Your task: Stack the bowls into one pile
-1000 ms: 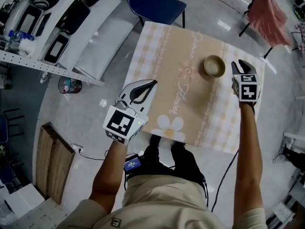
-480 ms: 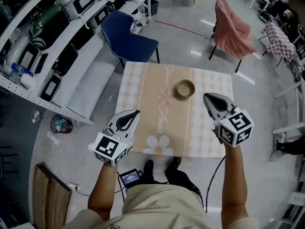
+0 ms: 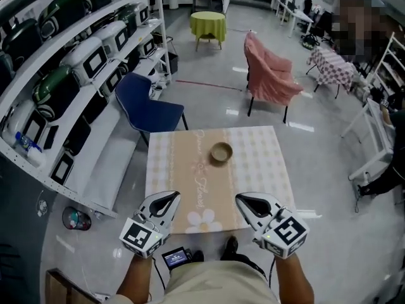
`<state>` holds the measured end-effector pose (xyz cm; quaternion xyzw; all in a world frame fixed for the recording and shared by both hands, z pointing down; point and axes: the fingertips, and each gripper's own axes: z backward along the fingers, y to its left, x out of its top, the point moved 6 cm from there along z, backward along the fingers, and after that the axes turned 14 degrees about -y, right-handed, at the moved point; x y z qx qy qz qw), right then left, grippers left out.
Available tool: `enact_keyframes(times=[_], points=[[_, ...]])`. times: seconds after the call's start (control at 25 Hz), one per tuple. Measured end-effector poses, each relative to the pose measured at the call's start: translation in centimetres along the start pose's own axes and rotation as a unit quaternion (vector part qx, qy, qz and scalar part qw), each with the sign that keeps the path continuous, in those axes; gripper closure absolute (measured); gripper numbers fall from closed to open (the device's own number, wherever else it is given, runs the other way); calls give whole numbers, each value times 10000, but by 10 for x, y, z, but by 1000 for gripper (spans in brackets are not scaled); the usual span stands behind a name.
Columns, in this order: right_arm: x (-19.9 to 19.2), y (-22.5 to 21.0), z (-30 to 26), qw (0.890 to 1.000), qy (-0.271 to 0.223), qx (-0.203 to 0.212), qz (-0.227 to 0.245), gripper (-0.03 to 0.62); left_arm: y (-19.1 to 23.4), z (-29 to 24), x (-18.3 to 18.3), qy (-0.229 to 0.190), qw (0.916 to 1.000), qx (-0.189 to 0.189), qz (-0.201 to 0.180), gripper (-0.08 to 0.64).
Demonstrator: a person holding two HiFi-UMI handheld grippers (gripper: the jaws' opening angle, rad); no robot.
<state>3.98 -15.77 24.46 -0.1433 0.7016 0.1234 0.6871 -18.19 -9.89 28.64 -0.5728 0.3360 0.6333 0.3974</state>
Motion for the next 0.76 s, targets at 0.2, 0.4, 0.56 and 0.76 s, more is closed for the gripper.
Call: enact_keyframes(times=[0.2, 0.4, 0.56, 0.76], points=[[11, 30, 32, 9994, -82, -304, 132, 589, -22, 14, 6, -55, 9992, -399, 41, 554], [15, 47, 59, 9973, -155, -692, 167, 589, -34, 26, 9, -102, 9977, -669, 26, 554], [14, 61, 75, 9958, -149, -890, 150, 589, -41, 33, 9, -111, 9967, -808, 63, 554], [15, 75, 90, 9938, -140, -1089, 157, 589, -47, 42, 6, -85, 9953, -962, 90, 554]])
